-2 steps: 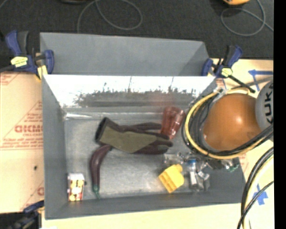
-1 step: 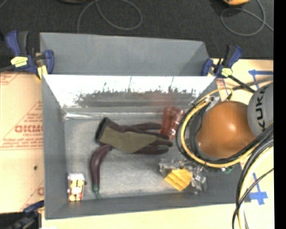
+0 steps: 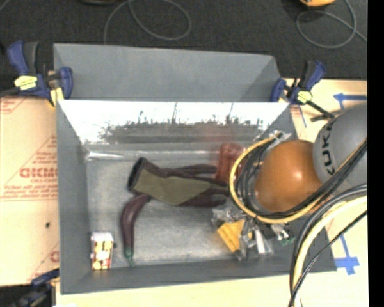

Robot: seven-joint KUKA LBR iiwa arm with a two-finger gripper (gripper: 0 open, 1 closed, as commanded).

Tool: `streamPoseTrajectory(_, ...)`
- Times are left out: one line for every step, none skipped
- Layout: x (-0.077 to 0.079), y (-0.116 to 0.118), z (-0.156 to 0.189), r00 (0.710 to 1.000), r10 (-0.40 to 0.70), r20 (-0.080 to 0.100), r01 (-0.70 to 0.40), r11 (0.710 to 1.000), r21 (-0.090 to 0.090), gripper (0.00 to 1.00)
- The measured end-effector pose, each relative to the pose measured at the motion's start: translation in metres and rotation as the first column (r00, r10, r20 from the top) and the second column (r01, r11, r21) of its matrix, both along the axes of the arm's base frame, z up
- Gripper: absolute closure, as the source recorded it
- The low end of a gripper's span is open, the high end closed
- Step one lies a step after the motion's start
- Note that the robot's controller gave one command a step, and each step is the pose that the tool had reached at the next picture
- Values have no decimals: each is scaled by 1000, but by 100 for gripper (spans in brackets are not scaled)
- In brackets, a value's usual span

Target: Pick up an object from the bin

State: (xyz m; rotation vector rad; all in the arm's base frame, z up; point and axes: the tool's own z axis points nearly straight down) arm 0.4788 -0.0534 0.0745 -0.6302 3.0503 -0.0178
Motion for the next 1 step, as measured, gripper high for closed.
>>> streamPoseTrajectory(0, 0, 0, 1000, 4, 0, -4, 1000, 0, 100)
